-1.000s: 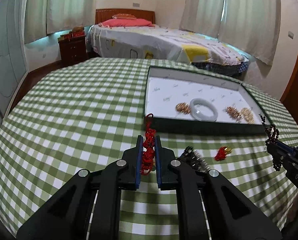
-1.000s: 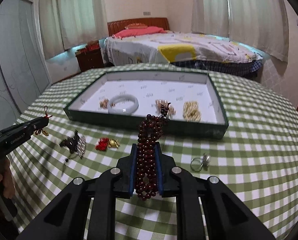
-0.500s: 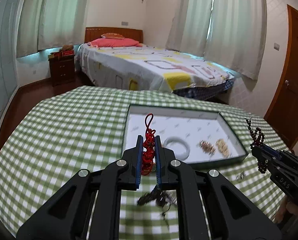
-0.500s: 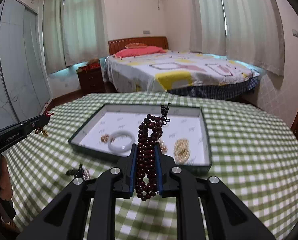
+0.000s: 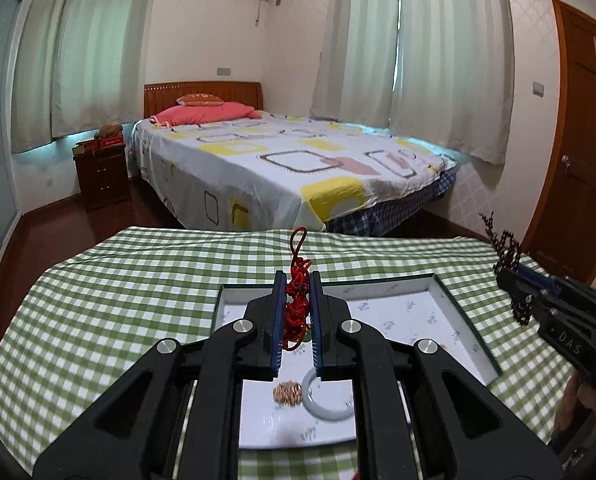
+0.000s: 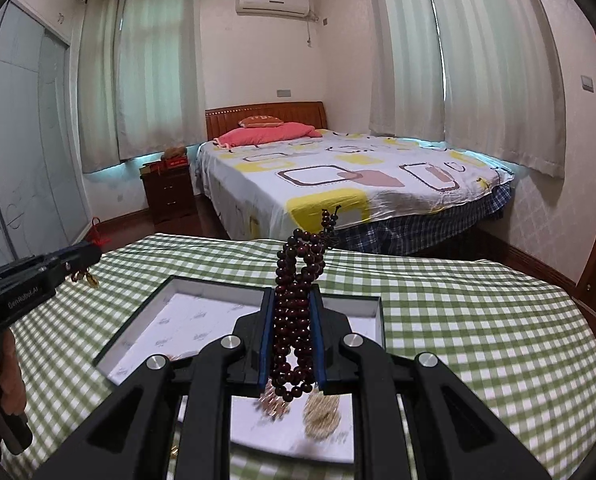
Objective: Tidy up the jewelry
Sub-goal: 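Carry the tassel and bead bracelet into the box and open both grippers, then withdraw both open grippers from the box back over the table, then grasp the black beaded charm with the left gripper while the right gripper grasps the red coral charm, then carry the black charm and red charm into the box and open both grippers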
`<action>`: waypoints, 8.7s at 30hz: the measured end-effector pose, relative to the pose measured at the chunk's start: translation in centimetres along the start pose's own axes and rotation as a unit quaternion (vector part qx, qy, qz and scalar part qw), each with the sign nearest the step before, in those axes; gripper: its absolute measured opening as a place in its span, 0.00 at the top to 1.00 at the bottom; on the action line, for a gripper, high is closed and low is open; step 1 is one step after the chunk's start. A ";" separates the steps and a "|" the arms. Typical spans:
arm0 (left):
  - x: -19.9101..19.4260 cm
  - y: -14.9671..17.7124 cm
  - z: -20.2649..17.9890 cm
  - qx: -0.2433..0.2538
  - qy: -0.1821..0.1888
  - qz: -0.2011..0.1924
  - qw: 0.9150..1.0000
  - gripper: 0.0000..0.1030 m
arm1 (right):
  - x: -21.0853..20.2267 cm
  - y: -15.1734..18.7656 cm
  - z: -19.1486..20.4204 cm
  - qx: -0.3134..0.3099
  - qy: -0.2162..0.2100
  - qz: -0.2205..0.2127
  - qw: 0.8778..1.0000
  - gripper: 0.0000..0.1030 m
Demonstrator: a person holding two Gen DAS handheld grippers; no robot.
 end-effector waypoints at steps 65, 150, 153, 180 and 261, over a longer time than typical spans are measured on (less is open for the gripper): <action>12.0 4.4 2.8 -0.036 -0.008 0.154 0.987 0.34 | 9.5 4.0 -1.6 0.008 0.017 0.142 0.990 0.40; -2.7 16.5 2.1 -0.030 -0.040 0.165 0.985 0.68 | -3.7 13.2 2.3 0.017 0.003 0.136 0.991 0.37; -2.6 16.5 2.0 -0.022 -0.041 0.165 0.985 0.75 | -3.6 13.2 2.3 0.018 0.004 0.137 0.990 0.37; -6.3 16.0 7.7 -0.058 -0.088 0.148 0.983 0.79 | -0.2 12.3 9.8 -0.038 -0.053 0.163 0.984 0.37; 2.8 1.8 -2.6 0.000 0.030 0.046 0.998 0.79 | 1.6 0.4 3.7 -0.007 -0.036 0.023 0.999 0.91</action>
Point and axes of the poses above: each gripper's, at about its wrist camera, not at the fingertips, and x roughly the way its jaws point, z to its left, y to its underside, the point moved 1 cm from there along x, roughly the way its jaws point, and after that the axes turned 5 degrees about y, right-handed, at the moved point
